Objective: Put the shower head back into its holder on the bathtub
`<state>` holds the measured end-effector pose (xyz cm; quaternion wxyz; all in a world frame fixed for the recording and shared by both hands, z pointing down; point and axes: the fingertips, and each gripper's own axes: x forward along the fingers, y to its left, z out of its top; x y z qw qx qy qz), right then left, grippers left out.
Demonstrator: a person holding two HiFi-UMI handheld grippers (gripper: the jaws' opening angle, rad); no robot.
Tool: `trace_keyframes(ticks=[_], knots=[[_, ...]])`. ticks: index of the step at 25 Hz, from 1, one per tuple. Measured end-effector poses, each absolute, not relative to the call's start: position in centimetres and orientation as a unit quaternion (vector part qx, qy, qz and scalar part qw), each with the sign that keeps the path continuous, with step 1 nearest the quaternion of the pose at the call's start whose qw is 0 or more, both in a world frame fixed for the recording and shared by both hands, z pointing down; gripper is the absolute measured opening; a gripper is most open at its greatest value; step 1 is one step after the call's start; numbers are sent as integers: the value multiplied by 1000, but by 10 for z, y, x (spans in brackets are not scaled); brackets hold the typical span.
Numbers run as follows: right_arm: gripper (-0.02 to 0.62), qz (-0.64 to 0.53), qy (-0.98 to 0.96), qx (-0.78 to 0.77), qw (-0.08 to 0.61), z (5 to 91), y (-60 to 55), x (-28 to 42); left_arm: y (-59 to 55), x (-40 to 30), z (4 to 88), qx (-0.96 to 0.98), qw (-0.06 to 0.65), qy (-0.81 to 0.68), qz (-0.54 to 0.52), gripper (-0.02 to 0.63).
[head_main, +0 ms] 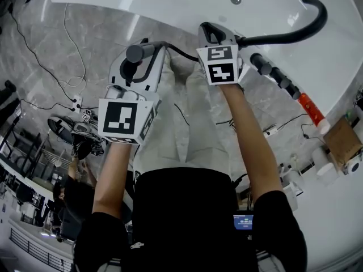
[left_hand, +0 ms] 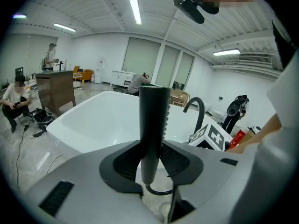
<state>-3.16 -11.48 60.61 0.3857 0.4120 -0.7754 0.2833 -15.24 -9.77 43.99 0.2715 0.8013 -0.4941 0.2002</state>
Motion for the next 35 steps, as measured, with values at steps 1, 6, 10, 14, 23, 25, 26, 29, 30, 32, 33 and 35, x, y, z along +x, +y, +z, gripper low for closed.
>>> trace_keyframes(ticks=[1, 6, 10, 14, 23, 25, 26, 29, 30, 32, 33, 35], knots=[[74, 287, -777, 412, 379, 605, -114, -31, -98, -152, 439, 801, 272, -494, 200, 143], [95, 295, -781, 423, 352, 591, -109, -19, -99, -149, 433, 805, 266, -491, 202, 143], [95, 298, -776, 433, 348, 580, -96, -2, -101, -137, 421, 812, 255, -485, 201, 143], [95, 301, -772, 440, 345, 565, -83, 11, -104, -122, 402, 827, 233, -470, 203, 143], [95, 300, -767, 458, 335, 528, -71, 38, -120, -87, 343, 857, 165, -446, 197, 144], [95, 301, -764, 463, 333, 521, -69, 43, -123, -81, 330, 862, 154, -442, 194, 144], [95, 301, -763, 465, 332, 517, -68, 44, -123, -79, 324, 863, 153, -439, 197, 144], [95, 302, -761, 470, 330, 507, -65, 49, -125, -73, 308, 863, 155, -434, 205, 144], [95, 303, -760, 471, 329, 503, -64, 50, -126, -71, 303, 864, 153, -433, 206, 144], [95, 306, -759, 472, 327, 496, -62, 53, -130, -65, 290, 870, 134, -433, 195, 144], [95, 305, -759, 473, 326, 493, -61, 55, -133, -62, 283, 873, 124, -432, 188, 144], [95, 302, -759, 475, 327, 489, -59, 58, -136, -56, 272, 879, 107, -431, 176, 144]])
